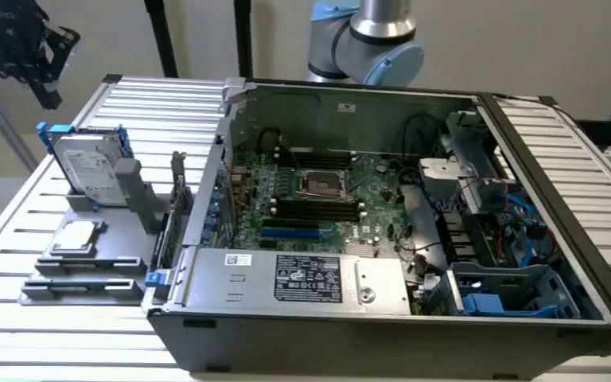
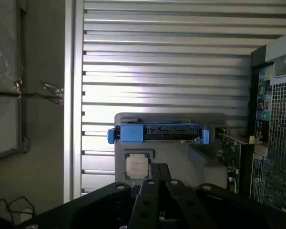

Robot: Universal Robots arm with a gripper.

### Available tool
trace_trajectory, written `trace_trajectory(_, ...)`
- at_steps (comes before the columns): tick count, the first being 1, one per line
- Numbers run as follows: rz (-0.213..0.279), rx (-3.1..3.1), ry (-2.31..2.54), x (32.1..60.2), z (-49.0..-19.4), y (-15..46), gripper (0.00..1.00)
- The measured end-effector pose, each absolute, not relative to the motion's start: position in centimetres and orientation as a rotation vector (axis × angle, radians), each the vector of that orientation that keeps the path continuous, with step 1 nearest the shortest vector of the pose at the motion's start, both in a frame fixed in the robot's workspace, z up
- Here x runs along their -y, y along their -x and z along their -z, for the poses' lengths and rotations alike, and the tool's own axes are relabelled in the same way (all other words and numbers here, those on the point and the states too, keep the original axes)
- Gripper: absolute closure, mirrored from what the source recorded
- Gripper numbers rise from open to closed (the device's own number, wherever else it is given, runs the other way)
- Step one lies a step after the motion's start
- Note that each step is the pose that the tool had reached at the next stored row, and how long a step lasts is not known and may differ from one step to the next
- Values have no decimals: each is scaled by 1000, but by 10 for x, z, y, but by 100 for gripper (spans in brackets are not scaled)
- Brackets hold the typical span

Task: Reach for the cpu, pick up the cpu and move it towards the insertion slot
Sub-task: 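Pick up the cpu and move it towards the insertion slot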

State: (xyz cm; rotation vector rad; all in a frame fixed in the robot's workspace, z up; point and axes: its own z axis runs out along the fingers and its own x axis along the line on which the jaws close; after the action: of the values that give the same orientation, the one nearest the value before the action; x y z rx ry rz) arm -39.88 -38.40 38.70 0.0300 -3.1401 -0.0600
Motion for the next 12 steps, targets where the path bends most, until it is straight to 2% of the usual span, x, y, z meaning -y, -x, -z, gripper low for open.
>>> trace_trajectory(12, 60, 3140, -30, 384, -387, 399, 89)
